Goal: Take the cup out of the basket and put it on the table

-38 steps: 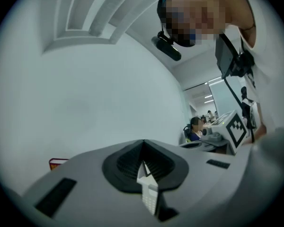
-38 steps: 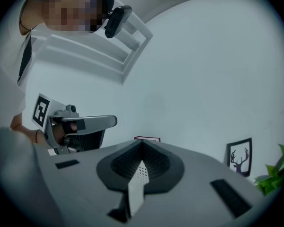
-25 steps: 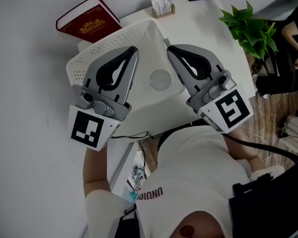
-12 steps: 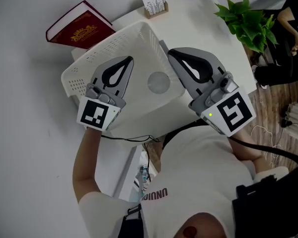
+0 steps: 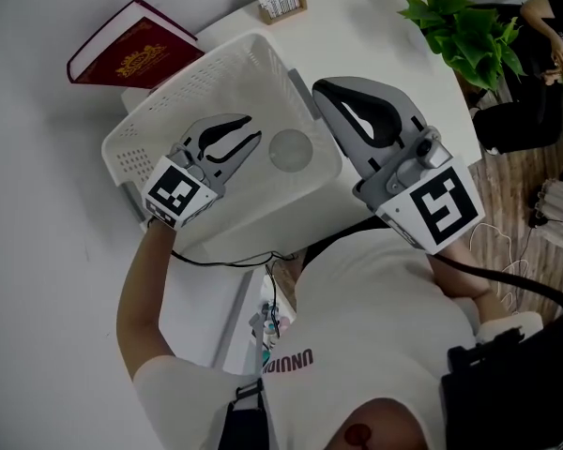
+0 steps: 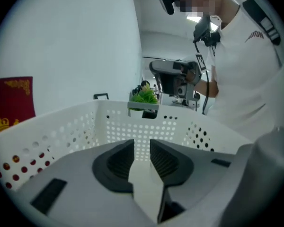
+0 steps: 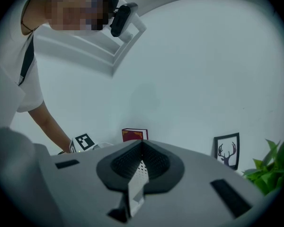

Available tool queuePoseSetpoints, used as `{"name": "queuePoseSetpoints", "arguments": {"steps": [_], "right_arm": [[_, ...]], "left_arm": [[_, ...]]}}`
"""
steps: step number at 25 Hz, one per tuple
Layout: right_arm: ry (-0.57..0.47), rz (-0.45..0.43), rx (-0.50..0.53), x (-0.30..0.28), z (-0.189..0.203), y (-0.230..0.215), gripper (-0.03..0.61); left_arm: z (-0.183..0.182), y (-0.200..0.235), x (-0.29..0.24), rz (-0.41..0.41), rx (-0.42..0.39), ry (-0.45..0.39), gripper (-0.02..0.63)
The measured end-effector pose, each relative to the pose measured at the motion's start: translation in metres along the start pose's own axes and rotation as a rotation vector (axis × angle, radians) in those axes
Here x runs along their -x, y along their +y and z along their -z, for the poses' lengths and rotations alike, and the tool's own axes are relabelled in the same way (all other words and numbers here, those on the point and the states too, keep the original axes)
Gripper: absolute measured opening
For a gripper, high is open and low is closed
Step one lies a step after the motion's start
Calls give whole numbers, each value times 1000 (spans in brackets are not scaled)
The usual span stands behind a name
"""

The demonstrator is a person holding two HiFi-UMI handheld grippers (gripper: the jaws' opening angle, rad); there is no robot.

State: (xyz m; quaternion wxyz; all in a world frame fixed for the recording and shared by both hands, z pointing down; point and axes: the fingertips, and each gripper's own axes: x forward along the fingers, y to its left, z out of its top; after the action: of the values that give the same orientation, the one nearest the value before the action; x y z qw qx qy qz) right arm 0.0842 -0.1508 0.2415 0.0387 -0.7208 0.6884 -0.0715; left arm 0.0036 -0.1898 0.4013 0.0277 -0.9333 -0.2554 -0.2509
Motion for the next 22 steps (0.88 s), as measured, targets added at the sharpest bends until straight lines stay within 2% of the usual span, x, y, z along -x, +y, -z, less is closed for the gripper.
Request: {"name": "queuePoseSetpoints", "arguments": {"steps": [5,10,16,22], "right_arm": [[8,-5,15,-1,3,-2,18],[1,-9,-1,-5,3,2,17],[7,8,-9,-2,5,-2,17],[7,23,-11,2,5,-4,18]], "left_arm": [[33,-22,-8,189,-52,159,123],[65,-38,-11,245,-121,285,127],[78,-55,-20,352,-85,311,127],[92,-55,-29,354,-116,339,127]]}}
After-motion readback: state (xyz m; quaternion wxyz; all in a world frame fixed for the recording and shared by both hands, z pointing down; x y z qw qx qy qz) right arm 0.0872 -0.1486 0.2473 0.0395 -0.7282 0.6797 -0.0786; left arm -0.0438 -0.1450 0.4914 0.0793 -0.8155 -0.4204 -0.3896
